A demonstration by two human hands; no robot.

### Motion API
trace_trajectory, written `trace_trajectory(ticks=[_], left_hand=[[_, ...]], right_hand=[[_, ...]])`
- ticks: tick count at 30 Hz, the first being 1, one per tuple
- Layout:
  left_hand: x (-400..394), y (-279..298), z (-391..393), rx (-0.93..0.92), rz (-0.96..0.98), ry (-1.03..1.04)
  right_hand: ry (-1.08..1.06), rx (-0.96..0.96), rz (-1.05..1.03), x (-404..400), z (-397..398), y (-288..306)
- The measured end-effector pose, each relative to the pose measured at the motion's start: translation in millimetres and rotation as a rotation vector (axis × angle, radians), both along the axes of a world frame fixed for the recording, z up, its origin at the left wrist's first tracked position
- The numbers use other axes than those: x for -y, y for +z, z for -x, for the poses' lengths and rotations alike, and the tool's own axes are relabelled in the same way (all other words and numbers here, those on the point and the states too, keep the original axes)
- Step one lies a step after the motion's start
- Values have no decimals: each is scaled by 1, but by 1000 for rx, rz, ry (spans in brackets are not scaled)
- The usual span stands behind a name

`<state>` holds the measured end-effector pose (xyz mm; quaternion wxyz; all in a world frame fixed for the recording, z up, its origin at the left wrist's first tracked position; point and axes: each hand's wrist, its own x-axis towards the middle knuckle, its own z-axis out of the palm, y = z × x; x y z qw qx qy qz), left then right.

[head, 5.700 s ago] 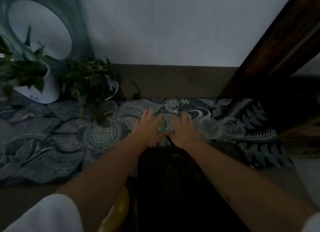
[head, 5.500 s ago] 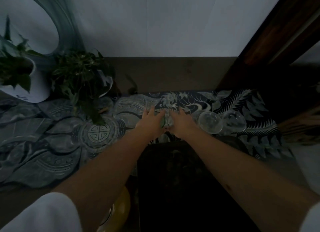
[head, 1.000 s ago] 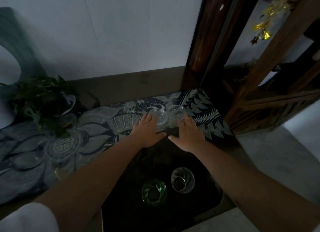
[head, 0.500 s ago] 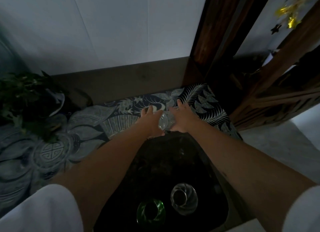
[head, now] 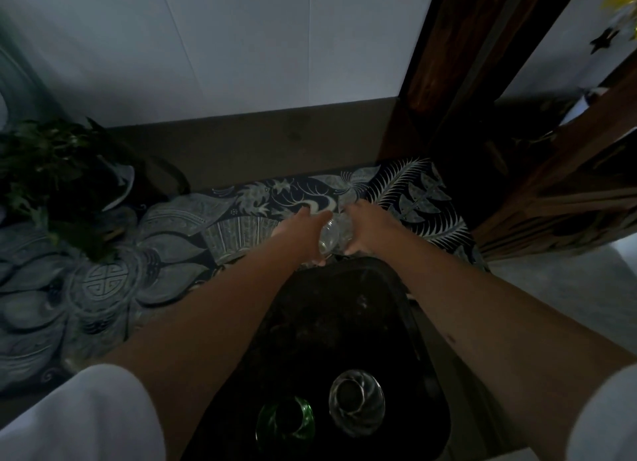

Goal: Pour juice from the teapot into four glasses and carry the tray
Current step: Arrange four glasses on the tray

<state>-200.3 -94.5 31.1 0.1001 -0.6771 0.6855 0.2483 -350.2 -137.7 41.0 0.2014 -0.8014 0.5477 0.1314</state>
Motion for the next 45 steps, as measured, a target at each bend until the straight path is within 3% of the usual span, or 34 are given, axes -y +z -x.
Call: trace_trajectory(ticks=[7, 13, 28, 45], left_hand=[[-11, 13, -6, -55, 51, 67], [-44, 29, -30, -77, 120, 95], [-168, 10, -40, -28, -4, 162], [-198, 0, -25, 3, -13, 212]], right_hand=[[-19, 77, 69, -7, 5, 8], [92, 125, 101, -37, 2, 20], [292, 78, -13, -135, -7, 5], [297, 13, 36, -161, -4, -7]])
